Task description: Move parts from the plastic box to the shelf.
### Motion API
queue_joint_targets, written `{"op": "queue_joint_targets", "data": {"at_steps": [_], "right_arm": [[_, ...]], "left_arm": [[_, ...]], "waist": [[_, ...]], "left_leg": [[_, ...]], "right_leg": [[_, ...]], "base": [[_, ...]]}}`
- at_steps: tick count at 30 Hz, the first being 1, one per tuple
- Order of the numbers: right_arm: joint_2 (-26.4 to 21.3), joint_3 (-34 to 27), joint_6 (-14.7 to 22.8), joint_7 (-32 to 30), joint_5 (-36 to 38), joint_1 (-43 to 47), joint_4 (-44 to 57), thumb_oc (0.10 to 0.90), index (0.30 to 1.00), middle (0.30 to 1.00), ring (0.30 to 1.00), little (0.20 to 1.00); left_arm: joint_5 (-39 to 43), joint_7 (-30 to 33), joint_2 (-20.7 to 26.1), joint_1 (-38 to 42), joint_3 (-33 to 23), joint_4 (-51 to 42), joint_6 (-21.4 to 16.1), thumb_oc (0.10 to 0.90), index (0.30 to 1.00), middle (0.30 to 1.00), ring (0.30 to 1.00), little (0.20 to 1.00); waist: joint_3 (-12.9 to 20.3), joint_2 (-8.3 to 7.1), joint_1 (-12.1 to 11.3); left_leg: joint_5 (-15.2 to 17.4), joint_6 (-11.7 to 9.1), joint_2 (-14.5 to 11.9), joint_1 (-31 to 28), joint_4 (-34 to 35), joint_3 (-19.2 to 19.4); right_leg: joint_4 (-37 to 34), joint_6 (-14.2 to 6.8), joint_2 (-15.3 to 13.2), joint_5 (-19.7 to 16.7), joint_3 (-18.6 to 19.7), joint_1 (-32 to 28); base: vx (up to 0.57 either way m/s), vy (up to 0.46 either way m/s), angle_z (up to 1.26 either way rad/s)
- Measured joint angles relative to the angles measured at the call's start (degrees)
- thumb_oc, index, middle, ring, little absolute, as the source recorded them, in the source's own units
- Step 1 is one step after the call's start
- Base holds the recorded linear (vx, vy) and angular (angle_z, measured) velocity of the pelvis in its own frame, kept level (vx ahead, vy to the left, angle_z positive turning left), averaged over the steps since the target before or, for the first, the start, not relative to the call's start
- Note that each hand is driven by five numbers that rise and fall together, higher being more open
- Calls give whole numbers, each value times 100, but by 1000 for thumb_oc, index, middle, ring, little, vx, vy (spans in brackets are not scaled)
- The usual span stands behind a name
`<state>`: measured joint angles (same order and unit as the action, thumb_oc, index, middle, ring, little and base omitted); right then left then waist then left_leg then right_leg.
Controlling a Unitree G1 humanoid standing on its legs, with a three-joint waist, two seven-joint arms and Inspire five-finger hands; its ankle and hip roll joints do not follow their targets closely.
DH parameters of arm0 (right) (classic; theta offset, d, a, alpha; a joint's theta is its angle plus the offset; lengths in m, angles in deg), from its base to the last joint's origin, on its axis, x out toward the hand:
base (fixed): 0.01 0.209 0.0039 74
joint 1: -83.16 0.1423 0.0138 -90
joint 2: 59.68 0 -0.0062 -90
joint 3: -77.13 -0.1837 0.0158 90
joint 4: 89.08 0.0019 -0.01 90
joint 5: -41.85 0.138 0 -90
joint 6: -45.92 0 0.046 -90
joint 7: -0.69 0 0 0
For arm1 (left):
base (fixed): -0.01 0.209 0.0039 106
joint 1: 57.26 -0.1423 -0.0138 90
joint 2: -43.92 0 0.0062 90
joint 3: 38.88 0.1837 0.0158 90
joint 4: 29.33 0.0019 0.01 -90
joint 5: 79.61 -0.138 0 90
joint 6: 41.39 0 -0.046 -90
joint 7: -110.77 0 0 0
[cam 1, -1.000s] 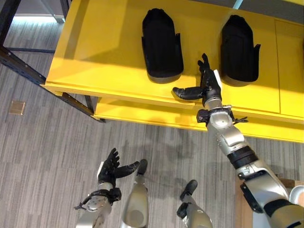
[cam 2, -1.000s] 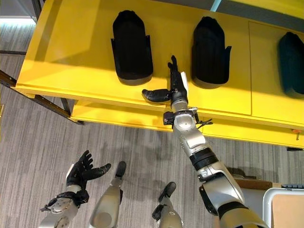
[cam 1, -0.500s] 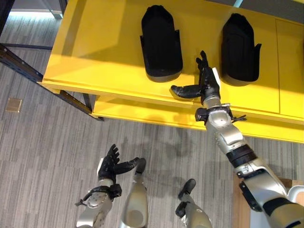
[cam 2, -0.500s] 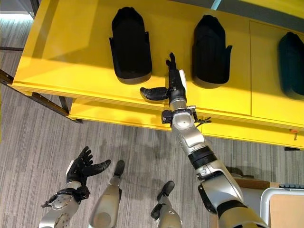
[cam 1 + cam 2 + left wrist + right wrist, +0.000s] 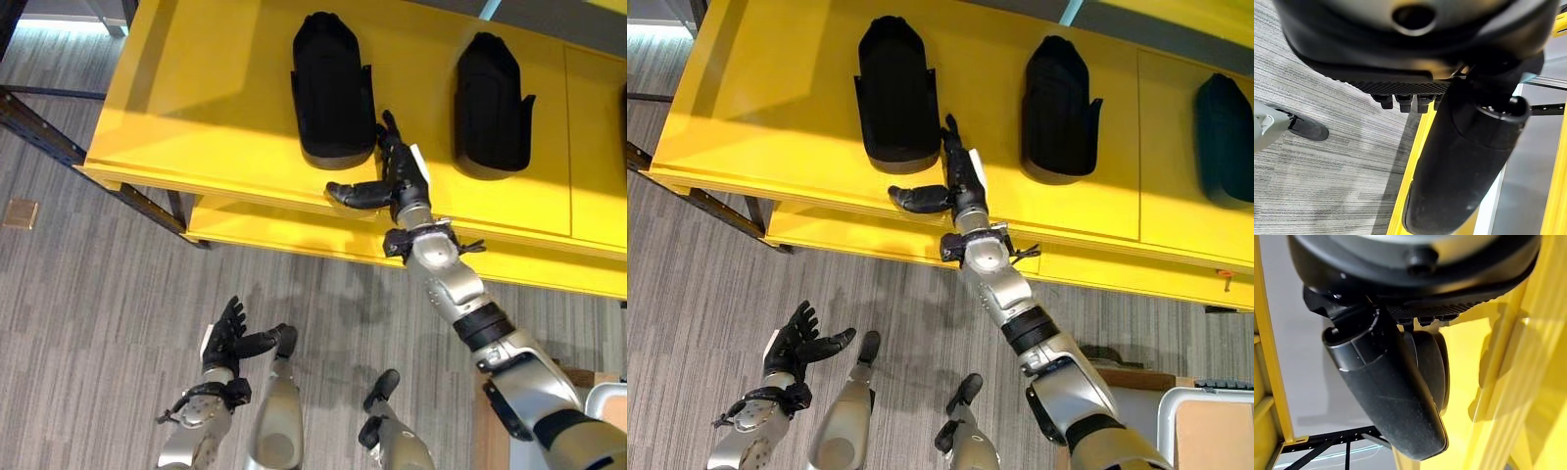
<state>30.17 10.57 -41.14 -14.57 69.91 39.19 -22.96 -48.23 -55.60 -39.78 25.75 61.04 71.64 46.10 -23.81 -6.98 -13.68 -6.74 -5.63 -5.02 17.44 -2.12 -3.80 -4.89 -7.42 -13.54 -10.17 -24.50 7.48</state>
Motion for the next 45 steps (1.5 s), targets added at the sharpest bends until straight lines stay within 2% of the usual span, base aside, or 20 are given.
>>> {"op": "queue_joint_targets", "data": {"at_steps": [3,12,22,30,33,36,38,41,45], "right_arm": [[4,35,-1,39,24,-59,79,900,1000,1000,1000,1000],[93,162,-7,125,136,-70,116,900,1000,1000,1000,1000],[177,125,-10,59,97,-109,149,900,1000,1000,1000,1000],[0,-233,-94,-351,-1254,-830,1474,900,1000,1000,1000,1000],[1,-434,-85,-433,-1675,-1186,1887,900,1000,1000,1000,1000],[1,-449,-80,-416,-1738,-1436,2027,900,1000,1000,1000,1000],[-6,-461,-67,-338,-1731,-1914,2274,900,1000,1000,1000,1000],[-15,-464,-58,-149,-1529,-2222,2371,900,1000,1000,1000,1000],[-37,-465,11,272,-712,-2623,2510,900,1000,1000,1000,1000]], "left_arm": [[-1,5,1,29,-4,0,0,900,1000,1000,1000,1000],[1,96,144,40,4,-1,0,900,1000,1000,1000,1000],[-1,113,157,76,1,-2,0,900,1000,1000,1000,1000],[-140,238,157,123,-81,-122,6,900,1000,1000,1000,1000],[-441,312,155,120,-79,-285,3,900,1000,1000,1000,1000],[-691,357,158,110,-108,-342,14,900,1000,1000,1000,1000],[-1040,358,198,54,-138,-591,18,900,1000,1000,1000,1000],[-1474,355,236,-15,-241,-814,20,900,1000,1000,1000,1000],[-2159,365,399,-204,-678,-1085,25,900,1000,1000,1000,1000]], "waist": [[1,-2,-66],[5,-80,-77],[9,-86,-74],[9,-86,-21],[9,-87,22],[10,-89,93],[11,-89,122],[11,-90,151],[12,-91,235]], "left_leg": [[0,0,1,-3,-12,-9],[0,-1,10,4,-56,-62],[-5,-6,17,-2,-61,-108],[-4,-5,8,-69,-60,-81],[-3,-4,10,-102,-61,-77],[4,1,2,-163,-57,-32],[8,5,-2,-192,-57,9],[8,4,-8,-213,-54,25],[8,4,-24,-266,-38,59]], "right_leg": [[0,1,1,0,-7,-16],[0,3,6,0,-38,-64],[0,2,4,-1,-112,-103],[16,3,2,0,-95,-145],[17,4,-1,0,-86,-174],[28,13,-1,7,-2,-195],[26,11,-3,6,42,-193],[29,9,-2,4,51,-201],[34,7,0,0,68,-230]], "base": [[0,0,0],[-7,-5,2],[-3,-2,2],[-1,-2,-2],[-2,-4,1],[4,-5,-7],[5,-9,-10],[6,-13,-5],[6,-8,-3]]}}
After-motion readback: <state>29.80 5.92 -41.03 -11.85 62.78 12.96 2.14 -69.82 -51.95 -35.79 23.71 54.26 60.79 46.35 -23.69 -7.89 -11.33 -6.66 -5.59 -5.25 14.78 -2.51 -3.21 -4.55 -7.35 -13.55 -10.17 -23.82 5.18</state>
